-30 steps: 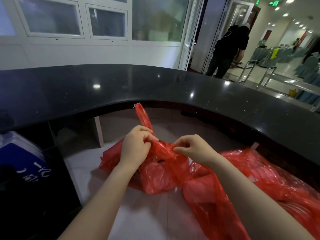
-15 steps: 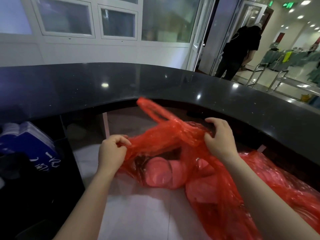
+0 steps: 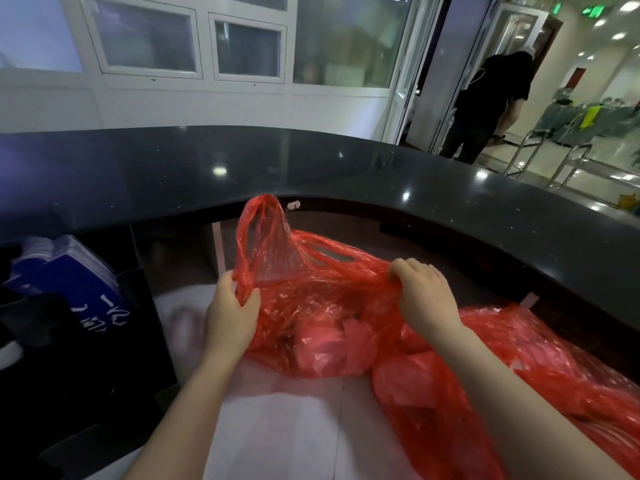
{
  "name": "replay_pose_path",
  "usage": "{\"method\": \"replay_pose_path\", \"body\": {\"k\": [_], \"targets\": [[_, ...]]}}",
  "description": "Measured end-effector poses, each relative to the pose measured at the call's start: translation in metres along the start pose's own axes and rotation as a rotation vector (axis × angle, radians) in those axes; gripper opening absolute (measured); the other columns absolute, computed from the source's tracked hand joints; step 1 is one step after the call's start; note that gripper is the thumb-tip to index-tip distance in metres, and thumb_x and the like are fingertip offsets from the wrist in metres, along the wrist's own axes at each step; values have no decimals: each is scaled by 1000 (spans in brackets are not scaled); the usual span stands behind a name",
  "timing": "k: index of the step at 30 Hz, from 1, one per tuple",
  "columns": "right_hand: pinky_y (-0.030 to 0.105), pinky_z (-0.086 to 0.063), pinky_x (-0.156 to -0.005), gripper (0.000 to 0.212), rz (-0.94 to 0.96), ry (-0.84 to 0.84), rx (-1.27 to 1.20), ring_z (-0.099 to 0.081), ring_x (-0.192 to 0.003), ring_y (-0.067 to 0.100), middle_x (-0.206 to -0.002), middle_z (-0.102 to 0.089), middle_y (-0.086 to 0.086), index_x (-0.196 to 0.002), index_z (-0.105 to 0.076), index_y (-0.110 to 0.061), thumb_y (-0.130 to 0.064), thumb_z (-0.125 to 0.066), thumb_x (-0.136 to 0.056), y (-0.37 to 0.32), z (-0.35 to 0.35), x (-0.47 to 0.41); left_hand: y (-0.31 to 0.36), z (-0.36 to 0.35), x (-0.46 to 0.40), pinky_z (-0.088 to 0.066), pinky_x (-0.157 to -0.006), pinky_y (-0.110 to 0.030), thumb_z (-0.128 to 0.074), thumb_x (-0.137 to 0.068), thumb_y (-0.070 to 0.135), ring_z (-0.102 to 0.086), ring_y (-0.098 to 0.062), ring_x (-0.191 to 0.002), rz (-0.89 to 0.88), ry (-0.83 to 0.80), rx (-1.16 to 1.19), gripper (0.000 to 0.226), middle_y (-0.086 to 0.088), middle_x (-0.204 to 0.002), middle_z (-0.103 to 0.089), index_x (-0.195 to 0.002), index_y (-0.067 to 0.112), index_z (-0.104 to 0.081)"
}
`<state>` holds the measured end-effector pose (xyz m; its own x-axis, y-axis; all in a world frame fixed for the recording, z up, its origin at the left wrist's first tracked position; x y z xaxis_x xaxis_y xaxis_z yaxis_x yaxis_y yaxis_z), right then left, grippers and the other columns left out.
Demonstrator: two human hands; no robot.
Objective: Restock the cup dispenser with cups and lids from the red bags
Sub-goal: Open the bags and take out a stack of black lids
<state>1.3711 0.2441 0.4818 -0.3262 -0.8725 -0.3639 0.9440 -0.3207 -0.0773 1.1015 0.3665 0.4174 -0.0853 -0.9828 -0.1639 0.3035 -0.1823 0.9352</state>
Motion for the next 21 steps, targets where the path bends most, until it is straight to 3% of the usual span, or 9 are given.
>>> {"method": "replay_pose_path", "body": {"k": [2, 4, 7, 10, 12, 14, 17, 19, 21], "targets": [[39, -40, -79, 29, -41, 43, 24, -56, -86, 33, -94, -57, 8, -101, -62, -14, 4, -52, -80, 9, 3, 4, -3, 6, 3, -43, -58, -21, -55, -91, 13, -58, -6, -68, 35, 35, 47, 45, 16, -82, -56, -133, 23, -41], [38, -42, -76, 29, -159, 36, 41, -55, -92, 33, -100, -57, 9, -106, -62, -14, 0, -51, -83, 20, 5, 8, -4, 12, 8, -43, -54, -20, -52, -92, 12, -58, -6, -63, 54, 44, 79, 57, 14, -86, -57, -142, 31, -30], [41, -44, -84, 39, -246, 32, 9, -50, -107, 32, -116, -55, 9, -116, -60, -16, -2, -53, -81, 27, 15, 15, 1, 21, 16, -43, -62, -17, -56, -92, 12, -61, -9, -82, 62, 48, 118, 72, 4, -104, -60, -147, 38, -18], [45, -47, -85, 45, -17, 209, -99, -55, -103, 36, -112, -59, 13, -114, -63, -8, 0, -66, -70, -2, 41, 20, 19, 25, 24, -42, -81, -14, -65, -85, 8, -56, -3, -102, -47, 21, 108, 85, 6, -123, -50, -147, 41, -17], [44, -52, -75, 39, 208, 321, -120, -60, -90, 37, -100, -65, 12, -105, -67, -6, 2, -71, -66, -31, 54, 26, 34, 23, 30, -40, -77, -2, -60, -86, 1, -53, 4, -107, -125, 0, 104, 85, 11, -130, -47, -145, 47, -18], [43, -53, -74, 37, 366, 234, -195, -62, -88, 35, -97, -68, 9, -105, -68, -9, 1, -69, -69, -54, 50, 24, 50, 20, 37, -43, -80, -3, -51, -87, -9, -51, 4, -117, -194, -42, 148, 89, 11, -140, -42, -141, 54, -20], [42, -41, -102, 57, 386, -91, -162, -49, -125, 28, -132, -59, 2, -134, -55, -19, -7, -58, -78, -61, 11, 16, 72, 17, 49, -35, -105, -13, -42, -82, -19, -35, 9, -132, -326, -110, 52, 96, 15, -150, -31, -132, 61, -28], [42, -24, -115, 64, 349, -256, 4, -29, -141, 24, -149, -42, -4, -144, -40, -28, -20, -57, -83, -53, -15, 12, 77, 16, 53, -17, -111, -7, -39, -76, -23, -22, 2, -140, -378, -166, -79, 92, 13, -154, -21, -121, 58, -48], [44, -16, -117, 59, 314, -345, 92, -21, -144, 23, -150, -38, -5, -142, -41, -31, -28, -56, -85, -41, -32, 12, 72, 14, 53, -14, -108, -6, -36, -72, -25, -20, 2, -138, -346, -262, -157, 83, 16, -154, -17, -103, 45, -68]]}}
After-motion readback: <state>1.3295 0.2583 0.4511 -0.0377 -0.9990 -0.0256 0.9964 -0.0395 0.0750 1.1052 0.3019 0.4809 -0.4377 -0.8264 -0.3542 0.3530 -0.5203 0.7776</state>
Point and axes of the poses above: each hand's wrist, its own x-axis away from the middle knuckle, its own z-axis out of the back of the hand, y = z × x, the point moved 7 cm from there along -x, towards the middle knuckle
